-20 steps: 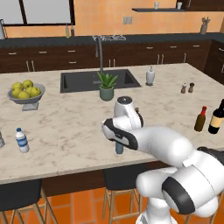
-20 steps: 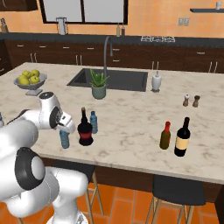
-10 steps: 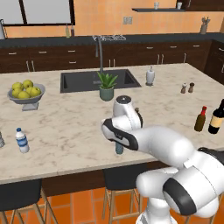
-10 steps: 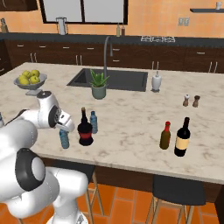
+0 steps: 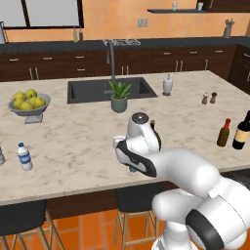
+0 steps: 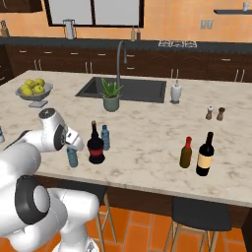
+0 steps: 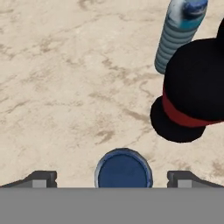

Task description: Move the plastic bottles in the middle to the plastics group, and the glass bottles in the middle to the glass group.

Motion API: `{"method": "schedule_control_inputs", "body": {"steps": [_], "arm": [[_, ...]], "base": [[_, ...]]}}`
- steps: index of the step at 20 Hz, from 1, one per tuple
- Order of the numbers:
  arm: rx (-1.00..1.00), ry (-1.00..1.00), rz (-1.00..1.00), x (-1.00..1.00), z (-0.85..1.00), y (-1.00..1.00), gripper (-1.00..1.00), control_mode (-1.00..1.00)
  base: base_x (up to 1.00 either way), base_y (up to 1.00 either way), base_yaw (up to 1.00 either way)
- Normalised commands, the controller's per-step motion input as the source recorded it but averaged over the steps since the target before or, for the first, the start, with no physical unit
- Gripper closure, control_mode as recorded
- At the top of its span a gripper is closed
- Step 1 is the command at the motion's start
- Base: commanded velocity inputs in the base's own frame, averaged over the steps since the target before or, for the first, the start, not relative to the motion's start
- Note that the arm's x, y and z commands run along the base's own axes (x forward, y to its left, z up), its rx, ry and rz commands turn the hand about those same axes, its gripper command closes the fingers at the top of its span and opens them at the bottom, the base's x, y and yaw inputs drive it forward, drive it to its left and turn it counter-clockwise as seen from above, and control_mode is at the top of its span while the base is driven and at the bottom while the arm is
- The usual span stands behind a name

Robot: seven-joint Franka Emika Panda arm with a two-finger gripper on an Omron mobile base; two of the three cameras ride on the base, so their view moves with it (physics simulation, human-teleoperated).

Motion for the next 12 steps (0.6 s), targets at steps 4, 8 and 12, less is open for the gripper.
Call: {"method": "schedule_control_inputs", "body": {"steps": [4, 8, 12], "arm": [[0.00, 0.00, 0.00, 0.00, 0.00, -0.05, -1.00, -1.00], [0.00, 0.00, 0.00, 0.07, -0.07, 0.00, -1.00, -1.00], [0.00, 0.00, 0.00, 0.00, -0.21, 0.00, -1.00, -1.00]], "base": [[0.00, 0.00, 0.00], [0.00, 0.00, 0.00], [0.00, 0.00, 0.00]]}}
